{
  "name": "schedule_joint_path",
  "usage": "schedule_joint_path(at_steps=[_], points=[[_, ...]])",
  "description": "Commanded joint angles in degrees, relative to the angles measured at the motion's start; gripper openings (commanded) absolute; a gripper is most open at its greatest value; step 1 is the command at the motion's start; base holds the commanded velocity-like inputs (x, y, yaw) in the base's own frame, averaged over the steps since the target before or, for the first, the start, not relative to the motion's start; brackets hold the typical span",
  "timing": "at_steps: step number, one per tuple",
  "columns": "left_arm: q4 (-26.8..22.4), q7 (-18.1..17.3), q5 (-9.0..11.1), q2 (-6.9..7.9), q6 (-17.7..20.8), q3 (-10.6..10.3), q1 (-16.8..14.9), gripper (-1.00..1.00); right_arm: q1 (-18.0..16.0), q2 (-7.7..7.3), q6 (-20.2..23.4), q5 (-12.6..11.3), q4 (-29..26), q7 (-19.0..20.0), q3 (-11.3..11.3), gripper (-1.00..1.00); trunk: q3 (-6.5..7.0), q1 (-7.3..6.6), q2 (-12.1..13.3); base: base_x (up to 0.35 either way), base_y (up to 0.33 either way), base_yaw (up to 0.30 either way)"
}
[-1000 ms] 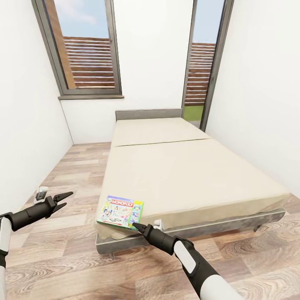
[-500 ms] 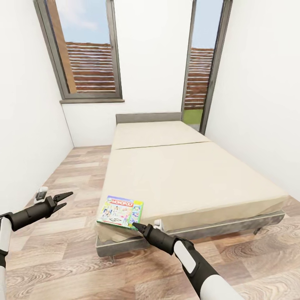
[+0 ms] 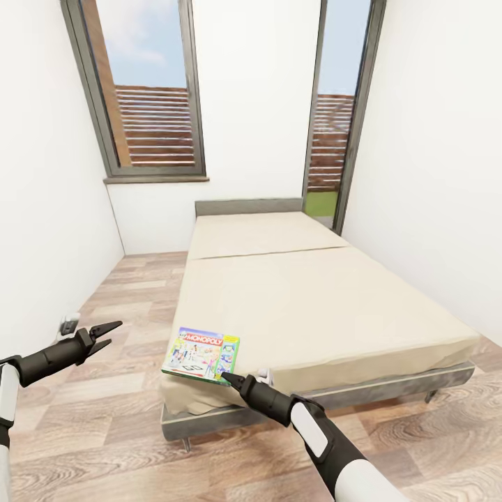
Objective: Put all the toys in the child's room - the three board games (two on the bed and one on the table), the two jigsaw puzzles on the table, and the tennis ball on the table - inside the toy box on the table in the child's room.
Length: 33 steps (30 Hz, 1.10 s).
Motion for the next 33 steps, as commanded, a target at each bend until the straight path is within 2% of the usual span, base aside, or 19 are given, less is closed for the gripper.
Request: schedule_joint_path(at_steps=[1, 24, 29, 33], points=[[0.0, -0.1, 0.1, 0.0, 0.3, 0.1, 0.0, 1.0, 0.0, 0.0, 0.5, -0.4, 0.0, 0.0, 0.0, -1.0, 0.13, -0.24, 0.4, 0.0, 0.0, 0.0], [0.0, 0.0, 0.1, 0.08, 0.3, 0.1, 0.0, 1.0, 0.0, 0.0, 1.1, -0.4, -0.6, -0.9, -0.1, -1.0, 4.26, -5.29, 9.6, 0.0, 0.0, 0.0], [0.0, 0.0, 0.1, 0.09, 0.3, 0.1, 0.0, 1.0, -0.1, 0.0, 5.1, -0.5, -0.7, -0.9, -0.4, -1.0, 5.15, -6.39, 11.6, 0.0, 0.0, 0.0], [0.0, 0.0, 0.1, 0.09, 0.3, 0.1, 0.0, 1.0, -0.2, 0.0, 10.0, -0.7, -1.1, -0.9, -0.8, -1.0, 5.87, -7.27, 13.2, 0.0, 0.0, 0.0]])
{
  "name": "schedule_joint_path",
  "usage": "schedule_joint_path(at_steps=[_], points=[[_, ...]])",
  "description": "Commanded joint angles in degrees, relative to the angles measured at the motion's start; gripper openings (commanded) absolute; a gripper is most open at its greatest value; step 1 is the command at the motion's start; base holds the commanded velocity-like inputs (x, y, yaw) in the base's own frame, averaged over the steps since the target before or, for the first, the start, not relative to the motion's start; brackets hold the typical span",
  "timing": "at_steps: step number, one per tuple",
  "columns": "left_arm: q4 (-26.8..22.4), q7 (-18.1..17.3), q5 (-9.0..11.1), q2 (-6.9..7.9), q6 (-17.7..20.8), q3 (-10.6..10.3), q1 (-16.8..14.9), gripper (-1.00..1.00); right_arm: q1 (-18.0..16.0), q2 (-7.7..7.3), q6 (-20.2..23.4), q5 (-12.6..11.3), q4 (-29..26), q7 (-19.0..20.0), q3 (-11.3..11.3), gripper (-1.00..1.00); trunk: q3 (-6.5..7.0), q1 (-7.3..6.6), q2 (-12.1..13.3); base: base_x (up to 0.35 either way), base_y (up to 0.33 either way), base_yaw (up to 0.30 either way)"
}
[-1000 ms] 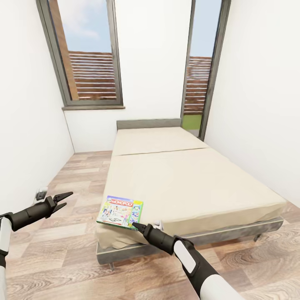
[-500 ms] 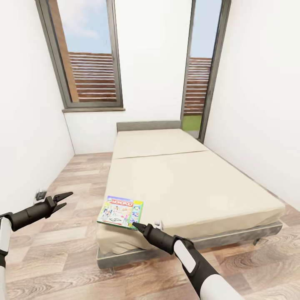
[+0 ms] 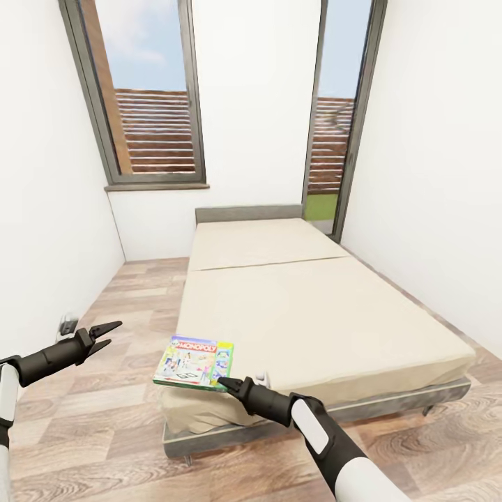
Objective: Put all the toys in the child's room - the three board games (two on the bed and one on the table), the two jigsaw puzzles on the table, and the tennis ball on the table - inside the toy box on the table in the child's room.
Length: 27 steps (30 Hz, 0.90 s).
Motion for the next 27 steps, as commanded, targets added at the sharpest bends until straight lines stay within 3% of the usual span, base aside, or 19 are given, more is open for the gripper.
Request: schedule_joint_path(at_steps=[1, 4, 8, 11, 14, 21, 27], points=[[0.0, -0.1, 0.1, 0.0, 0.3, 0.1, 0.0, 1.0, 0.0, 0.0, 1.4, -0.7, -0.6, 0.0, -0.1, -1.0, 0.13, -0.24, 0.4, 0.0, 0.0, 0.0], [0.0, 0.0, 0.1, -0.05, 0.3, 0.0, 0.0, 1.0, 0.0, 0.0, 3.3, -2.8, -2.3, -0.1, -0.2, -1.0, 0.67, -0.89, 1.6, 0.0, 0.0, 0.0], [0.0, 0.1, 0.0, -0.22, 0.3, 0.0, 0.0, 1.0, -0.1, 0.0, 7.0, -8.6, -4.3, -0.2, -0.3, -1.0, 1.38, -1.77, 3.2, 0.0, 0.0, 0.0], [0.0, 0.2, 0.0, -0.21, 0.3, 0.0, 0.0, 1.0, 0.2, 0.0, 9.8, -10.8, -6.9, -0.1, -0.6, -1.0, 1.92, -2.43, 4.4, 0.0, 0.0, 0.0], [0.0, 0.2, 0.0, -0.13, 0.3, 0.0, 0.0, 1.0, 0.4, 0.0, 11.9, -11.7, -10.2, 0.0, -1.8, -1.0, 2.46, -3.09, 5.6, 0.0, 0.0, 0.0], [0.0, 0.2, 0.0, 0.07, 0.3, 0.1, 0.0, 1.0, 0.3, 0.0, 17.5, -12.8, -14.9, 0.3, -7.2, -1.0, 3.72, -4.63, 8.4, 0.0, 0.0, 0.0], [0.0, 0.3, 0.0, 0.16, 0.2, 0.1, 0.0, 1.0, 0.3, 0.0, 18.3, -12.9, -15.3, 0.4, -8.4, -1.0, 4.8, -5.95, 10.8, 0.0, 0.0, 0.0]])
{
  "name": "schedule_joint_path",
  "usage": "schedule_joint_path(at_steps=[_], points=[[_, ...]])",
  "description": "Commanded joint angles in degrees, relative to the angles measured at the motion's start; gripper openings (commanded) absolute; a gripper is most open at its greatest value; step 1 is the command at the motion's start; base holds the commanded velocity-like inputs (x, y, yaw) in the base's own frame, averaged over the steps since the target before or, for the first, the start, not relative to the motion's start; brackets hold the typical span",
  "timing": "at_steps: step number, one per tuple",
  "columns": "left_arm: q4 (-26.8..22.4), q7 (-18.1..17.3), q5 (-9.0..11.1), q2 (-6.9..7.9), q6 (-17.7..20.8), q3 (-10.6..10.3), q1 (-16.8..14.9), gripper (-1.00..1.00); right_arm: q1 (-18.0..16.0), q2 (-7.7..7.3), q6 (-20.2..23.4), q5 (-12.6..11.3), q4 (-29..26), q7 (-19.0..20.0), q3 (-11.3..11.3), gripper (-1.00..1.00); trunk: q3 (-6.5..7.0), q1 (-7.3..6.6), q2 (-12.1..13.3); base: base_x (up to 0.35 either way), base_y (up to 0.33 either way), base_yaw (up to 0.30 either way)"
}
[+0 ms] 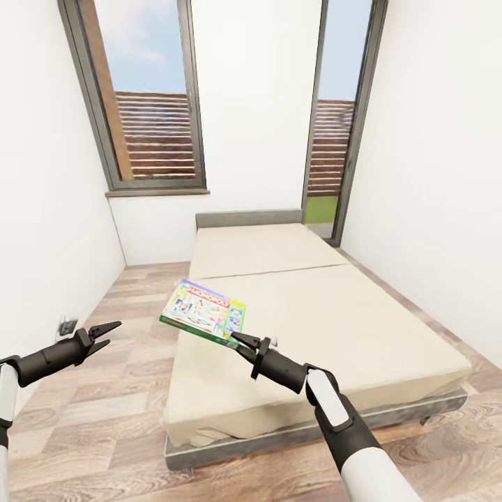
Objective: Put all the toys in the child's room - the three board games (two on the bed and one on the table), the two jigsaw puzzles on the table, and the tennis ball on the table - inside the toy box on the table in the child's room.
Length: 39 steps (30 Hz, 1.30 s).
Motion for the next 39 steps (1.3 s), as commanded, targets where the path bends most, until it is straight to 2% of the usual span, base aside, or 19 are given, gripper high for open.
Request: schedule_joint_path(at_steps=[1, 33, 39], points=[[0.0, -0.1, 0.1, 0.01, 0.3, 0.1, 0.0, 1.0, 0.0, 0.01, 0.2, 0.1, 0.0, 0.2, -0.1, -1.0, 0.13, -0.23, 0.4, 0.0, 0.0, 0.0], [0.0, 0.6, 0.0, -0.23, 0.3, 0.0, 0.0, 1.0, 0.0, 0.01, -1.1, 0.9, -0.1, -0.3, 0.2, -1.0, 5.87, -7.26, 13.2, 0.0, 0.0, 0.0], [0.0, 0.6, 0.0, -0.24, 0.3, 0.0, 0.0, 1.0, 0.0, 0.01, -2.9, 0.9, -0.1, -0.3, 0.3, -1.0, 6.95, -8.58, 15.6, 0.0, 0.0, 0.0]])
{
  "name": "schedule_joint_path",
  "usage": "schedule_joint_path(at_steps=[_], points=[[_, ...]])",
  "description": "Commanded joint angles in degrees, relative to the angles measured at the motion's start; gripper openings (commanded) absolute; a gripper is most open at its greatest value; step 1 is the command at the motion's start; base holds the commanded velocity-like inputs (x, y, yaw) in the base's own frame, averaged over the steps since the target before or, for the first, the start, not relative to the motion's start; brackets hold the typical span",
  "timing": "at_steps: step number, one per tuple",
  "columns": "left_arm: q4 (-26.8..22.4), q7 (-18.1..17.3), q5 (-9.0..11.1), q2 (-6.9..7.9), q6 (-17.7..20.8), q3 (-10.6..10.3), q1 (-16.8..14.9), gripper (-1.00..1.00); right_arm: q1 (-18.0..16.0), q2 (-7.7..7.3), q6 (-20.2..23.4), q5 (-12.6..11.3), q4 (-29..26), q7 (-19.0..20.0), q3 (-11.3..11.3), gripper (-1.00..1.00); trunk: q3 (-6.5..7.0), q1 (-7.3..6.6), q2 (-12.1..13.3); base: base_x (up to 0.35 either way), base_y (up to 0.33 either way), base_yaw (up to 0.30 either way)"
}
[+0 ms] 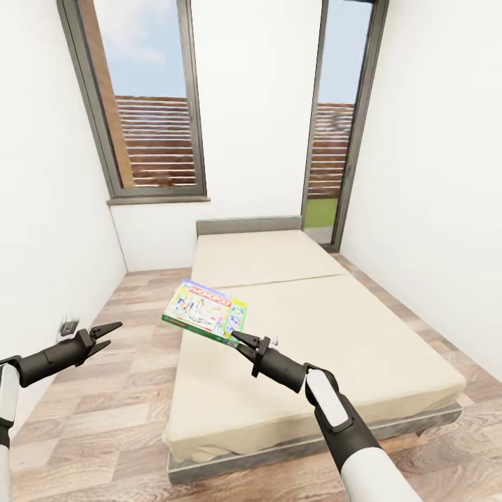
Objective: Put all the toys in the child's room - the three board games (two on the bed and one on the table), the two jigsaw puzzles on the table, and the tennis ball on the table - inside the toy box on the table in the child's room.
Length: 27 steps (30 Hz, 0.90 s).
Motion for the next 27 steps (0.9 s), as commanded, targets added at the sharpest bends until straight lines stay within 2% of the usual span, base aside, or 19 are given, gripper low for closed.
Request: schedule_joint_path(at_steps=[1, 11, 16, 27], points=[[0.0, 0.0, 0.1, 0.0, 0.3, 0.1, 0.0, 1.0, 0.0, 0.01, -0.1, 0.0, 0.0, 0.1, 0.0, -1.0, 0.13, -0.23, 0.4, 0.0, 0.0, 0.0], [0.2, 0.4, 0.1, 0.0, 0.3, 0.1, 0.0, 1.0, 0.0, 0.01, -0.7, 0.1, -0.1, 0.2, 0.0, -1.0, 1.92, -2.43, 4.4, 0.0, 0.0, 0.001], [0.3, 0.4, 0.2, -0.01, 0.3, 0.1, 0.0, 1.0, 0.0, 0.01, -0.7, 0.2, 0.0, 0.2, -0.1, -1.0, 2.88, -3.53, 6.4, 0.0, 0.0, 0.166], [0.3, 0.7, 0.1, -0.19, 0.3, 0.1, 0.0, 1.0, 0.0, 0.01, -0.8, 0.2, 0.3, 0.1, -0.3, -1.0, 2.9, -3.53, 6.4, -0.008, -0.006, 0.275]])
